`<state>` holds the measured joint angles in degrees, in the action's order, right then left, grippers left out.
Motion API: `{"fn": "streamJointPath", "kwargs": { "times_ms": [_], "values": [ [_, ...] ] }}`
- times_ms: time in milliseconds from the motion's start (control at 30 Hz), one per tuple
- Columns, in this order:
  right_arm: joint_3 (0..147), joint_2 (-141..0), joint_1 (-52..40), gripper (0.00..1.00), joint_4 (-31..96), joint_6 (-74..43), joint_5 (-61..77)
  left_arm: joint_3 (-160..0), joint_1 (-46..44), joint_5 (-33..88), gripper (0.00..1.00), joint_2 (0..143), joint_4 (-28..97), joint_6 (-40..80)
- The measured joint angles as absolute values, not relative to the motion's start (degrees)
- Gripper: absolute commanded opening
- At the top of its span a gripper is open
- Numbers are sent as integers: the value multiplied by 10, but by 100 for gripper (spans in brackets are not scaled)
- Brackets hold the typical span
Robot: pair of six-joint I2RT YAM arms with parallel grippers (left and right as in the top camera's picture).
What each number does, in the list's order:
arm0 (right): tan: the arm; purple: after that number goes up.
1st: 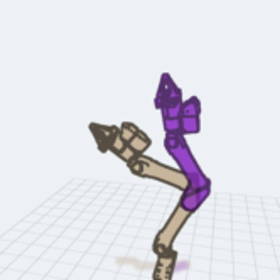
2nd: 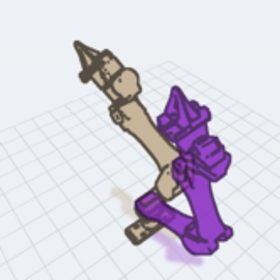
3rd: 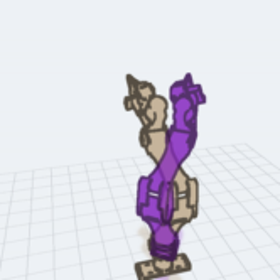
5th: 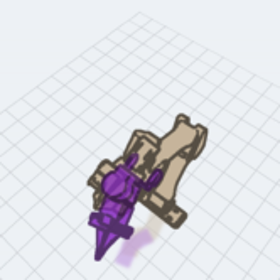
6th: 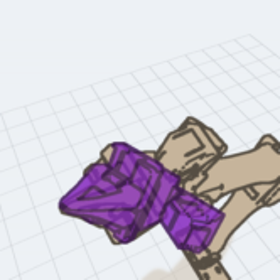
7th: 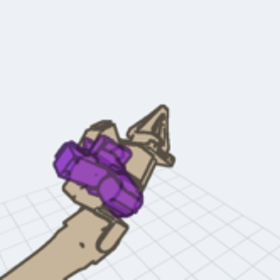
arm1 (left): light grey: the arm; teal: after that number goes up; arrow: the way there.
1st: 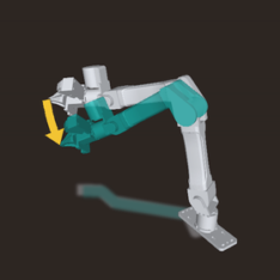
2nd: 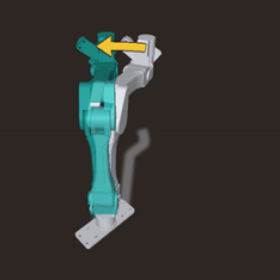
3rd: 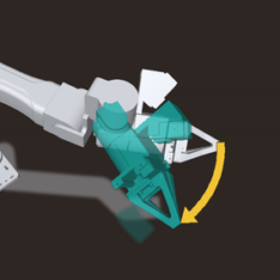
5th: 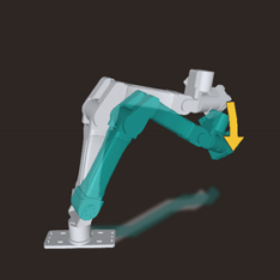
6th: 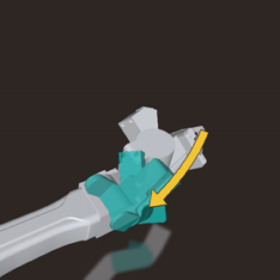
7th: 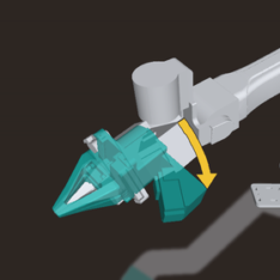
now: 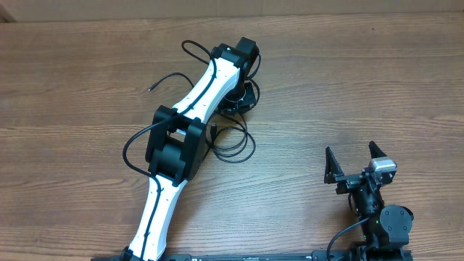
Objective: Untangle cables
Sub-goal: 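Lower the left gripper onto the cable pile and grasp a strand, then lift the grasped cable with the left gripper and carry it to the far left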
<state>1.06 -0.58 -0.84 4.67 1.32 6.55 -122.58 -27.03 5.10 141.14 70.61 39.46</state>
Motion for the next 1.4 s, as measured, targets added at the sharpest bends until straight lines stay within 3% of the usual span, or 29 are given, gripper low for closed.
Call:
{"fn": "streamJointPath", "kwargs": {
  "times_ms": [267,633,833,1167,1400],
  "values": [
    [11,-6,-8,100,47,13,65,-1262,-270,49,4,1413,767,393],
    [11,-6,-8,100,47,13,65,-1606,-269,67,4,1352,846,356],
    [11,-6,-8,100,47,13,65,-1720,-269,74,4,1222,783,343],
    [11,-6,-8,100,47,13,65,-1728,-269,74,4,1109,585,337],
    [11,-6,-8,100,47,13,66,-1728,-269,15,4,1086,565,287]
  ]
}}
